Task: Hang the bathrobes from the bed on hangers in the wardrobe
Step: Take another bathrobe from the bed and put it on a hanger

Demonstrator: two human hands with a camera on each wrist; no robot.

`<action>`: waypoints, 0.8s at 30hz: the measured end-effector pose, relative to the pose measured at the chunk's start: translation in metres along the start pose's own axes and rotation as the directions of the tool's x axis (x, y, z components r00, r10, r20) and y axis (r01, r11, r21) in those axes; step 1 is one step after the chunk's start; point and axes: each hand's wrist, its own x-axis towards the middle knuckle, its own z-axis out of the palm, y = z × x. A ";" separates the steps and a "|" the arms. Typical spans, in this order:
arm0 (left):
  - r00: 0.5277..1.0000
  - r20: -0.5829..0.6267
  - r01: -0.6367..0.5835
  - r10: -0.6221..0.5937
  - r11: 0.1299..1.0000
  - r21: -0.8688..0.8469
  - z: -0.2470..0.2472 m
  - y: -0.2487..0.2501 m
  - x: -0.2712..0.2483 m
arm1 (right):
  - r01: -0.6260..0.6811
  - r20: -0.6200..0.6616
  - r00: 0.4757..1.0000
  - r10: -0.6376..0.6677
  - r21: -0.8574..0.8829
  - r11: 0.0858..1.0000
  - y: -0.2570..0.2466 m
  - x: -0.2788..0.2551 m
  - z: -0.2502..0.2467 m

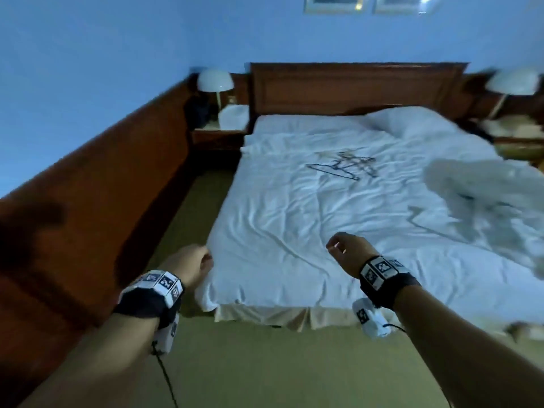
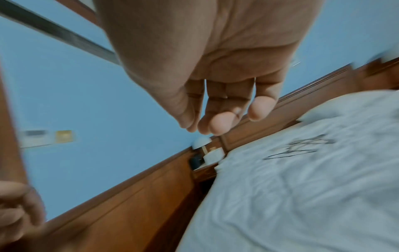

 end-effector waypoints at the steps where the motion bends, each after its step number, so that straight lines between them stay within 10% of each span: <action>1: 0.996 0.014 -0.084 0.084 0.994 0.076 0.008 0.044 0.035 | -0.061 -0.020 0.998 0.061 -0.006 0.998 0.039 -0.001 -0.020; 9: 0.804 0.201 -0.593 0.560 0.731 0.336 0.074 0.341 0.199 | -0.419 -0.146 0.895 0.421 0.047 0.907 0.265 -0.018 -0.124; 24: 0.582 0.467 -0.810 0.666 0.526 0.259 0.138 0.633 0.478 | -0.706 -0.162 0.675 0.720 0.142 0.694 0.525 0.091 -0.222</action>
